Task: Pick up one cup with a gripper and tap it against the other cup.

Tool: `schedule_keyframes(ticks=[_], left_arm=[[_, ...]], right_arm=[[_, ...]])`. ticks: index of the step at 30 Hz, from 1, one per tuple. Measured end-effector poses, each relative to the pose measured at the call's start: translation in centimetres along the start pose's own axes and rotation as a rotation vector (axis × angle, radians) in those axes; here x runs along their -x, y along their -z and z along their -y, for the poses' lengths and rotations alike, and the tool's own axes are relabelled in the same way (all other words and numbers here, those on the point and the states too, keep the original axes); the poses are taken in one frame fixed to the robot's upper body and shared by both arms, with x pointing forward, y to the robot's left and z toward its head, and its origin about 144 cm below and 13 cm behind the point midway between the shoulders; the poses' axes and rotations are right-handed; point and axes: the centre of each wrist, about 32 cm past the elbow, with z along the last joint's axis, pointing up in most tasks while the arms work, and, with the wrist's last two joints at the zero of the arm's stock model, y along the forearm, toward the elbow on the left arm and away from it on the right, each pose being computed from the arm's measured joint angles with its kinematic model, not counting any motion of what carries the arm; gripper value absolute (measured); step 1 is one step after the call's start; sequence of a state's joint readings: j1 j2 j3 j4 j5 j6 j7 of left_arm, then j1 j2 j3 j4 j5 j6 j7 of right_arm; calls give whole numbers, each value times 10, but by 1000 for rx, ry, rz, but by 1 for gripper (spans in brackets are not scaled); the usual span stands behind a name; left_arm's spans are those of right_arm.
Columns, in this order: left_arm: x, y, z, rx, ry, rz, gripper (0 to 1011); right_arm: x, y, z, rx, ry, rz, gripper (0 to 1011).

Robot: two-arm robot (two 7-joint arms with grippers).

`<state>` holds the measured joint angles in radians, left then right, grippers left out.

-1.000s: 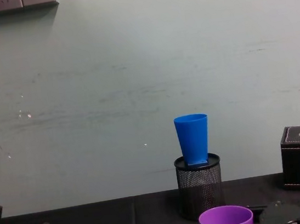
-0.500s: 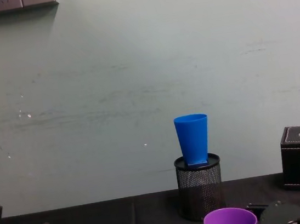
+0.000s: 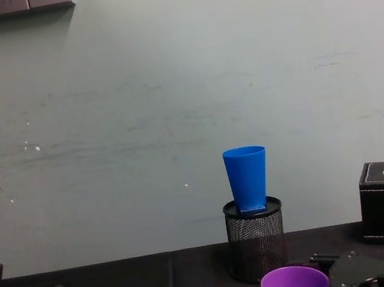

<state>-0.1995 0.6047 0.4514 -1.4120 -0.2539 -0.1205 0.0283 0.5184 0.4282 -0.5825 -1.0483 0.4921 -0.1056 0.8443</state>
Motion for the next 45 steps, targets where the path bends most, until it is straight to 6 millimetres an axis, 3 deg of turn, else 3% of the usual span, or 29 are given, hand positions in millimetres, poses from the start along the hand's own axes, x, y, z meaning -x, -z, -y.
schedule_keyframes(ticks=[9, 16, 22, 30, 38, 45], left_arm=[[0, 0, 0, 0, 0, 0, 1012], [0, 0, 0, 0, 0, 0, 1011], [0, 0, 0, 0, 0, 0, 1011], [0, 0, 0, 0, 0, 0, 1012], [0, 0, 0, 0, 0, 0, 1011], [0, 0, 0, 0, 0, 0, 1011]], right_arm=[[2, -4, 2, -43, 3, 21, 1003], [5, -19, 7, -94, 87, 38, 1003], [15, -35, 12, -100, 269, 33, 1003], [33, -46, 2, -36, 540, -13, 1003], [42, -44, -13, 25, 701, -19, 1003], [38, -36, -18, 33, 677, -9, 1003]])
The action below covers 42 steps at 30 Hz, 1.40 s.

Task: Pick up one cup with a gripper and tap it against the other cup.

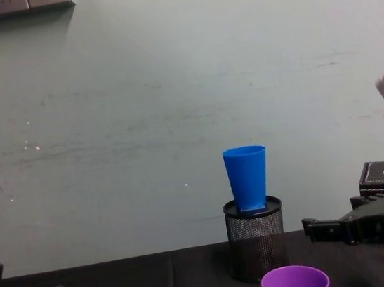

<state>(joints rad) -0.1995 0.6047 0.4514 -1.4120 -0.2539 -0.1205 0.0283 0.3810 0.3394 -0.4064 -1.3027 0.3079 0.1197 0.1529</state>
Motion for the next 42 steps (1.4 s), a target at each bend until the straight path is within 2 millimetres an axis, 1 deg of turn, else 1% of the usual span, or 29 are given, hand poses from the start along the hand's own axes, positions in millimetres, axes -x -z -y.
schedule_keyframes(ticks=[42], left_arm=[[0, 0, 0, 0, 0, 0, 1011]], right_arm=[[1, -3, 2, 4, 24, 4, 1003]])
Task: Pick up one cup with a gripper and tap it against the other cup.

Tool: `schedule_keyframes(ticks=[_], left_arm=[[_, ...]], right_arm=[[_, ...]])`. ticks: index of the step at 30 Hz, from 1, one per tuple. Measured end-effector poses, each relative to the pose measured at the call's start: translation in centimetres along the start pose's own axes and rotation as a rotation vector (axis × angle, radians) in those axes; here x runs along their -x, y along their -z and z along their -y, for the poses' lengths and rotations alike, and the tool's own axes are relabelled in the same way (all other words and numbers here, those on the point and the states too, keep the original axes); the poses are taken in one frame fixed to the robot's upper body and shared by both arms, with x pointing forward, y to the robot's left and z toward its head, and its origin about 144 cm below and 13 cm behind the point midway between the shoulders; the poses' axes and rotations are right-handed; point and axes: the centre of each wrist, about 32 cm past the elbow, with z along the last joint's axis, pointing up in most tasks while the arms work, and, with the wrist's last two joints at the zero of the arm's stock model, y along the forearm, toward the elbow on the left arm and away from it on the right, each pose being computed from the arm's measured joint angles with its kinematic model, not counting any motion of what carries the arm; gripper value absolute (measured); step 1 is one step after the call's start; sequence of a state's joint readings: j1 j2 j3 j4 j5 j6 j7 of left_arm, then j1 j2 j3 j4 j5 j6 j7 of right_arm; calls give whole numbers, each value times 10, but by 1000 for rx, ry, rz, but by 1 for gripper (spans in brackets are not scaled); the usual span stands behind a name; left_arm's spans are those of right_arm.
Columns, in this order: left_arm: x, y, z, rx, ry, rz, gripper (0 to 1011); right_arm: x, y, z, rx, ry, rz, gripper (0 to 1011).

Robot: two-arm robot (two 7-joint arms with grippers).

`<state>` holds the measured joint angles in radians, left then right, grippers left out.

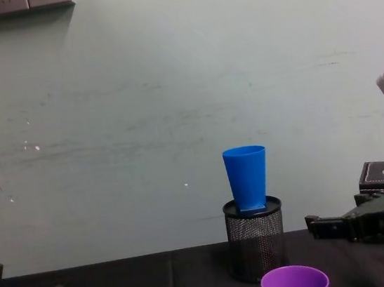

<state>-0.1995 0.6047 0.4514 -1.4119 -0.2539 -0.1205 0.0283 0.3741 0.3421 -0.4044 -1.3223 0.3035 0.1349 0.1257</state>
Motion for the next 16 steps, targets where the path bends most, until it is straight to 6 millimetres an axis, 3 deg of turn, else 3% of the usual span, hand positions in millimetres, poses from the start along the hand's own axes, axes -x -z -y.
schedule_keyframes(ticks=[16], left_arm=[[0, 0, 0, 0, 0, 0, 1011]], right_arm=[[0, 0, 0, -1, 1, 0, 1003]])
